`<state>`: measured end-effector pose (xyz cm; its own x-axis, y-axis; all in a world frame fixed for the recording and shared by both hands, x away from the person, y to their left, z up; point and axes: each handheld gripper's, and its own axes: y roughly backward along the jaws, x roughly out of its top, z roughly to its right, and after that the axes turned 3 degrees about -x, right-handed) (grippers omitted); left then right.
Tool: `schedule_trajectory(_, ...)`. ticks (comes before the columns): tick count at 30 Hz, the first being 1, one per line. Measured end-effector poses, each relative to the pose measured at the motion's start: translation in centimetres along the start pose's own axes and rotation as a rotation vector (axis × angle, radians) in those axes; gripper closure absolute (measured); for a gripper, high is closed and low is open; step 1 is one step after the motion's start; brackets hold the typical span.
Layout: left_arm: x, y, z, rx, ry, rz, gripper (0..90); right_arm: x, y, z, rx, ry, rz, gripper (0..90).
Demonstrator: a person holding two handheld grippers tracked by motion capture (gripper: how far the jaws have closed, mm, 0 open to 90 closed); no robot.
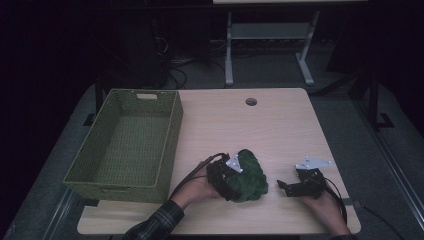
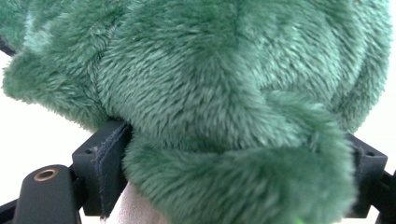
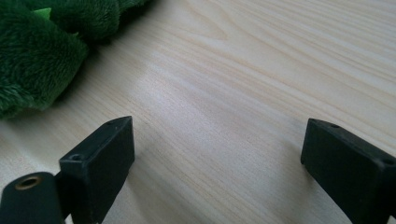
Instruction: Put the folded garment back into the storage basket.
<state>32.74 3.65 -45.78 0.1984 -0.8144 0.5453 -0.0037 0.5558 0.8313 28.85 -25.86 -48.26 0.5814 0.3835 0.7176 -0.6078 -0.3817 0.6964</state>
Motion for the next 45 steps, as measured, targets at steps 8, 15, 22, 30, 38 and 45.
schedule_trajectory(8,0.3,0.0,0.4,0.040,-0.017,-0.025,23.8,0.1,0.0,0.0,-0.001,-0.004,-0.001,9.6)
schedule_trajectory(15,0.4,0.5,0.3,0.013,-0.009,-0.025,55.8,0.1,-0.1,0.0,-0.002,-0.005,-0.001,9.8)
schedule_trajectory(22,0.3,0.8,-0.2,-0.042,0.044,-0.014,70.0,0.1,-0.1,-0.1,-0.003,-0.008,-0.002,9.8)
schedule_trajectory(30,0.4,1.9,-0.5,-0.072,0.085,0.013,74.2,0.1,-0.1,0.0,-0.003,-0.009,-0.002,9.8)
schedule_trajectory(38,1.1,3.2,-0.2,-0.085,0.115,0.026,74.3,0.1,-0.1,0.0,-0.003,-0.007,-0.002,9.9)
schedule_trajectory(45,2.1,5.8,-0.1,-0.081,0.115,0.068,74.5,0.1,-0.1,0.0,-0.003,-0.008,-0.002,9.8)
